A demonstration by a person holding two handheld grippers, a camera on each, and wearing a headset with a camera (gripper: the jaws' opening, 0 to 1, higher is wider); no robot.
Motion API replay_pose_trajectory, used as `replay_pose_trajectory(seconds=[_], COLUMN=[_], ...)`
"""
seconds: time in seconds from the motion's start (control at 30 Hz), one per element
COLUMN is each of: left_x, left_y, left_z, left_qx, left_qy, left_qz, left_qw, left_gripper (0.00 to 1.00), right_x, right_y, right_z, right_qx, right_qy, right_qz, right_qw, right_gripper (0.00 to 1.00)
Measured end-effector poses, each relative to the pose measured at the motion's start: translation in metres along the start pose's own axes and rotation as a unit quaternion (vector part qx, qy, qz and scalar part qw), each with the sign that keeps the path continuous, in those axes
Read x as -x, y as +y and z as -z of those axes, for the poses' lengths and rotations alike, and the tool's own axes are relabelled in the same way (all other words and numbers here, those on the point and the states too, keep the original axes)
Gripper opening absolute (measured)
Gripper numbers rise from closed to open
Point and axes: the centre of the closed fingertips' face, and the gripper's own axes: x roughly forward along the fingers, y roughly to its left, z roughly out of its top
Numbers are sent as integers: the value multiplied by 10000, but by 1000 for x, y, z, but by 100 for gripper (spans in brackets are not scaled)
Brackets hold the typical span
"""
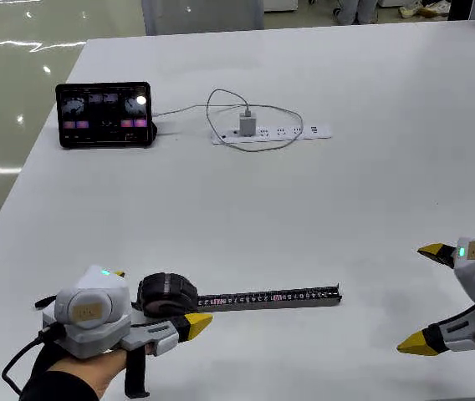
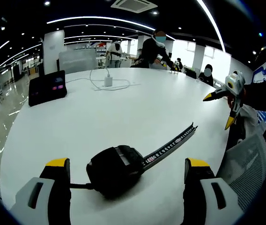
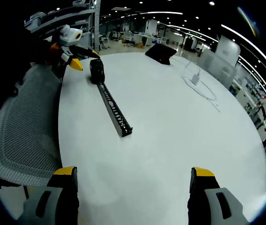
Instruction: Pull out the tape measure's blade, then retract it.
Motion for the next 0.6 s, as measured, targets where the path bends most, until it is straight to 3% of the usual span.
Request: replay_pose_trajectory(seconds=[0.1, 0.27, 0.37, 0.6], left_x=[-4, -7, -8, -9], left_y=[-6, -14, -13, 0], left_z=[2, 0, -1, -5], left_qx=[62, -86, 17, 112], left_qy=[32, 2, -8, -154], left_qz=[59, 78, 40, -396], left_qw=[10000, 9999, 10000, 9990], left_gripper=[99, 99, 99, 99], right_x=[-5, -11, -15, -25], right_y=[-1, 0, -1, -5], right_z=[-1, -7, -8, -15], right_qx=[23, 99, 211, 463], right_qy=[43, 70, 144, 262], right_qz=[-61, -146, -217, -356], right_qw=[10000, 9998, 9994, 9980], right_gripper=[99, 99, 99, 99])
